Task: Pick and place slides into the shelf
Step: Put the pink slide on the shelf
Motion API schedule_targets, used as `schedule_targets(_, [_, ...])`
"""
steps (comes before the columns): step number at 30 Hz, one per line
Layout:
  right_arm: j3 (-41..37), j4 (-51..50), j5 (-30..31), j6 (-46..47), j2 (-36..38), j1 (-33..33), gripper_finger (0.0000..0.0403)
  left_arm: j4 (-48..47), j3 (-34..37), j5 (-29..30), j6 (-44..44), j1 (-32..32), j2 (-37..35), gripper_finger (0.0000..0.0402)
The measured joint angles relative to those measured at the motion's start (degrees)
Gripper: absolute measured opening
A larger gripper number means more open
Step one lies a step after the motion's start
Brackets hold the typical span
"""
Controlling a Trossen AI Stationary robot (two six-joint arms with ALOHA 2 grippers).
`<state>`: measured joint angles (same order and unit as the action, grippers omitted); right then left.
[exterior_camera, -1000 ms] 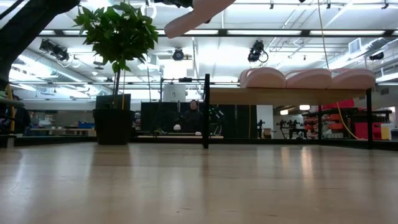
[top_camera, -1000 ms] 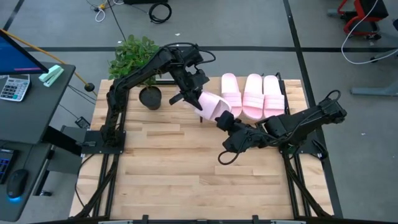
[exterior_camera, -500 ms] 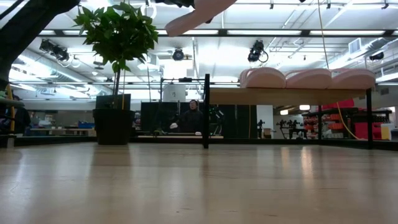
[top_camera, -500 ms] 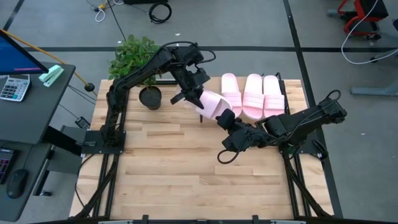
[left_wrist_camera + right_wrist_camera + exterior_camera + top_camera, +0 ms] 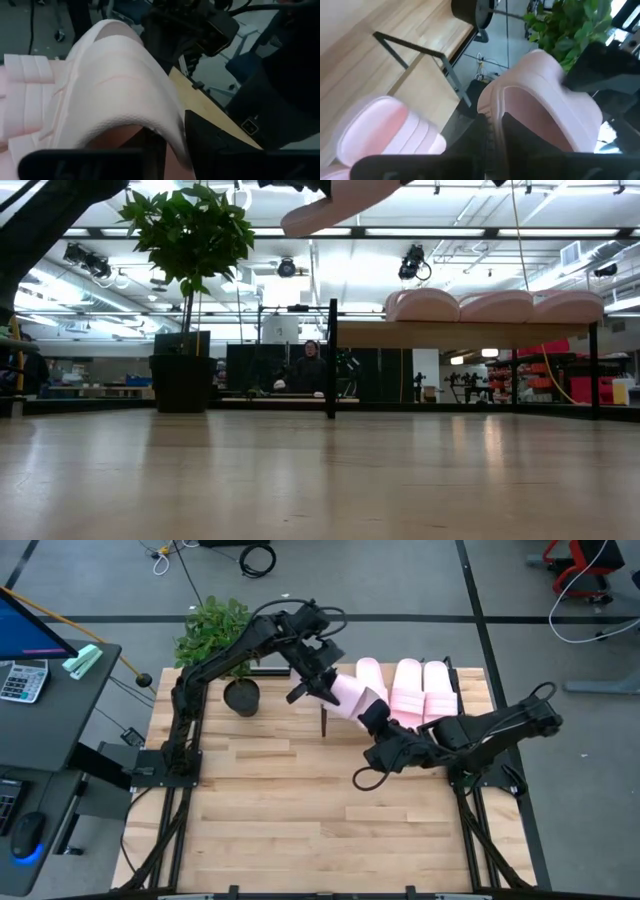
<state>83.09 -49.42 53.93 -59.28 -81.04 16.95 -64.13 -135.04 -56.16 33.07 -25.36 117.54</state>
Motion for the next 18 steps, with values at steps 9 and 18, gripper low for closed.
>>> schedule_targets(9, [0.0,-3.9,0.9,3.0,1.3,0.0,0.0039,7.2,0.0,0.6,-5.9,-1.4,0.1,0.0106])
schedule_targets(18, [0.1,-7.8,1.0,12.2,1.3,-1.8,0.0039,11.5,0.1,3.1,-5.7,-1.9,0.1,0.0167])
